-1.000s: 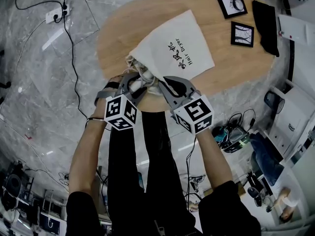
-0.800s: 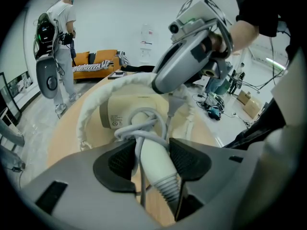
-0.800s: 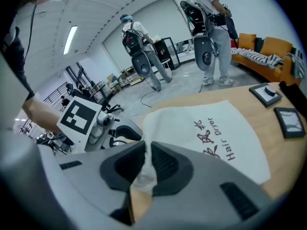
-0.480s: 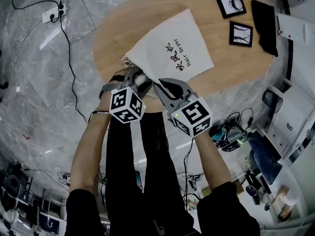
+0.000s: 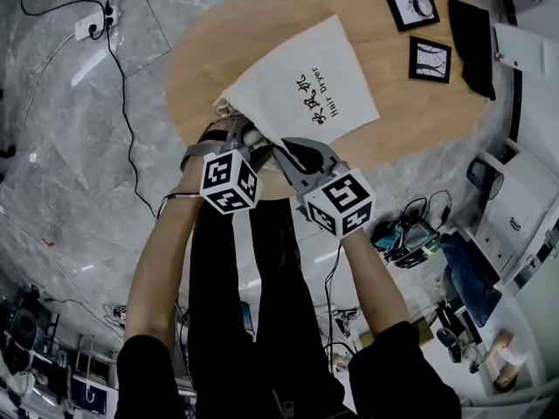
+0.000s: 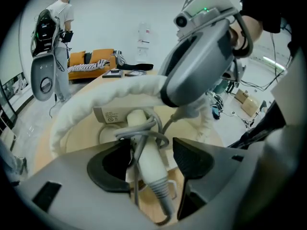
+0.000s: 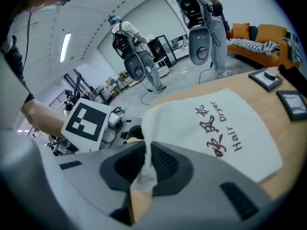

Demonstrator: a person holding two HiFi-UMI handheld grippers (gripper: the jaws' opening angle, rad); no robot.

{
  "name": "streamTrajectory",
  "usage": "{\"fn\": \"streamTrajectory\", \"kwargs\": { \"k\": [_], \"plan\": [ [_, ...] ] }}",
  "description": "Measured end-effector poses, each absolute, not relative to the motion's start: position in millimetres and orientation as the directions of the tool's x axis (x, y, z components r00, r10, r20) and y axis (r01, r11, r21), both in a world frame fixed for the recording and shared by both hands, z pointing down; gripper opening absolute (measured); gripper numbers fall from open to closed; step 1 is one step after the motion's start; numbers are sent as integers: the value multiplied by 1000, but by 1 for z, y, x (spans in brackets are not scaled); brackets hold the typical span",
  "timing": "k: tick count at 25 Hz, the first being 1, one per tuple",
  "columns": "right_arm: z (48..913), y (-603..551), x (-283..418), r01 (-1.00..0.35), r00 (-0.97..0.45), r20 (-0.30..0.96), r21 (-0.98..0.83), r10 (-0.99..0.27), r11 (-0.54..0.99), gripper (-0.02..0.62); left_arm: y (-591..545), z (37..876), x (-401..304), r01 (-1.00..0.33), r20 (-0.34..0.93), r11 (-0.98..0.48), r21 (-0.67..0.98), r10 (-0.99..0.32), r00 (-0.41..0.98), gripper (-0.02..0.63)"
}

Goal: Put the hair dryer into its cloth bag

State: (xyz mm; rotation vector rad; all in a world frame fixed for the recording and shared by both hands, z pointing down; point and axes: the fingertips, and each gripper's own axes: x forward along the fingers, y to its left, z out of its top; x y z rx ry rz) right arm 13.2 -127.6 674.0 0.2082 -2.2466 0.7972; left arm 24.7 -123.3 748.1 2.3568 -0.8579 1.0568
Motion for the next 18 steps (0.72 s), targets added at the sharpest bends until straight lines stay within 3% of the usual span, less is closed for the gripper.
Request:
{"fn": "streamTrajectory", "kwargs": {
  "k": [3, 10, 16, 18],
  "plan": [
    [676, -126, 12, -366, -716, 693, -478, 87, 798, 51, -112, 739, 18, -695, 753, -704, 145, -377, 539, 305],
    [675, -127, 11, -368, -719, 690, -479, 83, 797, 51, -94, 708, -31, -781, 750, -622, 55, -491, 443, 310],
    [677, -126, 12, -372, -716, 693, -482, 85, 793, 51, -54, 753, -44, -812, 852, -565, 146, -346, 394, 307],
    [676, -127, 12, -369, -717, 691, -485, 89, 793, 51, -51, 759, -41, -822, 852, -548, 154, -347, 391, 272]
  ]
}}
